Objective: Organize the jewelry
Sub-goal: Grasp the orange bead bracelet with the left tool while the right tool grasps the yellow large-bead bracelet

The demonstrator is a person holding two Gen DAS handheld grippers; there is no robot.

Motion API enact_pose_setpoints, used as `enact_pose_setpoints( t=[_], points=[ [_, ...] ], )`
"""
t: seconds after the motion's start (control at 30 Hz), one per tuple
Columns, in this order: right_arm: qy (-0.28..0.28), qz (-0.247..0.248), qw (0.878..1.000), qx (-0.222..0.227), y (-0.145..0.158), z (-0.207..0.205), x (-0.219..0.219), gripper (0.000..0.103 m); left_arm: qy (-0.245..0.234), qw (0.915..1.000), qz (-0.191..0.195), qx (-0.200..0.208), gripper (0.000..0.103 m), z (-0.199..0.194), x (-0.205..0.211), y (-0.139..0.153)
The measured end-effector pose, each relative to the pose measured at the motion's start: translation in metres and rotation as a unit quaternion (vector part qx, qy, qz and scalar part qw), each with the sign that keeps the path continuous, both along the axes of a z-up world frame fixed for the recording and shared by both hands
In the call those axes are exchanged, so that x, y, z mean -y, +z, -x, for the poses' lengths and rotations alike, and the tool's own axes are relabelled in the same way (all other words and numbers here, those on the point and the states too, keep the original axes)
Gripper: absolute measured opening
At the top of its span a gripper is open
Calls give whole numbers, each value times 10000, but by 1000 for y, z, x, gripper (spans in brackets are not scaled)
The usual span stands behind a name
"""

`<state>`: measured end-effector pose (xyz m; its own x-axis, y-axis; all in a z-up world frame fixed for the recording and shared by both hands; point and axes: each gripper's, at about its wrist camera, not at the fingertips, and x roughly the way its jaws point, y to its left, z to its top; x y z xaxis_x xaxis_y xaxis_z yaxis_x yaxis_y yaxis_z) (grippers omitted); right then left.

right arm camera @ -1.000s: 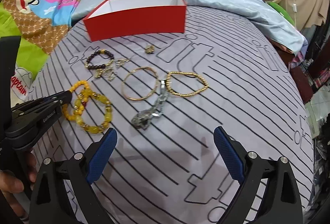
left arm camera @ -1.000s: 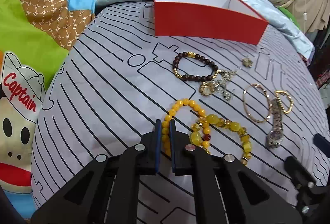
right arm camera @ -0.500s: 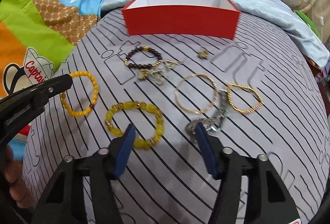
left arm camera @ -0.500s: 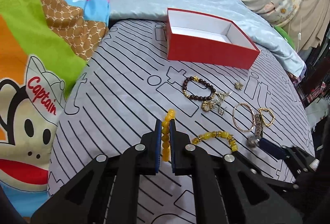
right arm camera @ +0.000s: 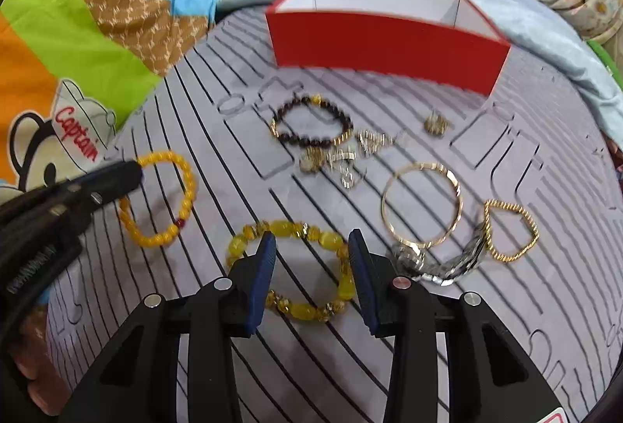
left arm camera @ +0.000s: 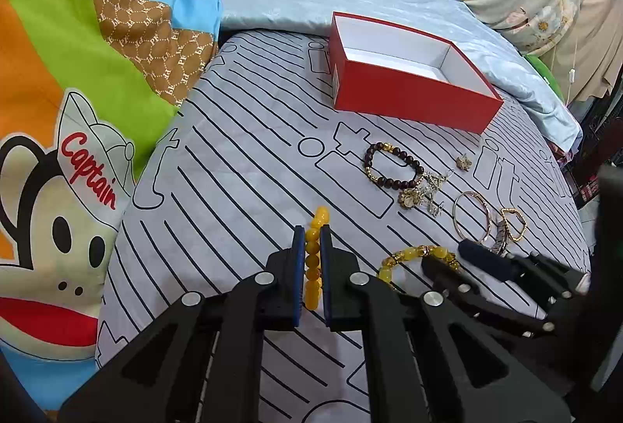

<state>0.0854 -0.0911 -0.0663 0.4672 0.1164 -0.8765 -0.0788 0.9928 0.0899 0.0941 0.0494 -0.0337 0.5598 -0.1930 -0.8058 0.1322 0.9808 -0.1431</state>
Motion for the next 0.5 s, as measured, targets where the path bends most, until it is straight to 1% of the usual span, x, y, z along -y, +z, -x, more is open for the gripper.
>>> enact_pose_setpoints(
  t=[0.07,0.13,0.17,0.23,0.3,0.5],
  points=[
    [-48,22,9999,-89,-9,0,5,33,-7,10000,-4,-3,7,0,0,-1],
    [-99,-54,9999,-94,-13,2,14,22,-6,10000,-3,-20,7,0,1,-2],
    [-106,-58,9999,-97,-12,1,16,20,-2,10000,-4,-31,7,-1,1,-3],
    [-144,-69,9998,-107,-12,1,21,11,-3,10000,-2,-46,7,-1,1,-4],
    [-154,-33,9998,-119,-12,1,24,8,-10,10000,3,-56,7,-1,2,-4],
    [-153,-194,9996,-101,-2,14,28,8,-56,10000,42,-1,7,0,6,3]
  ],
)
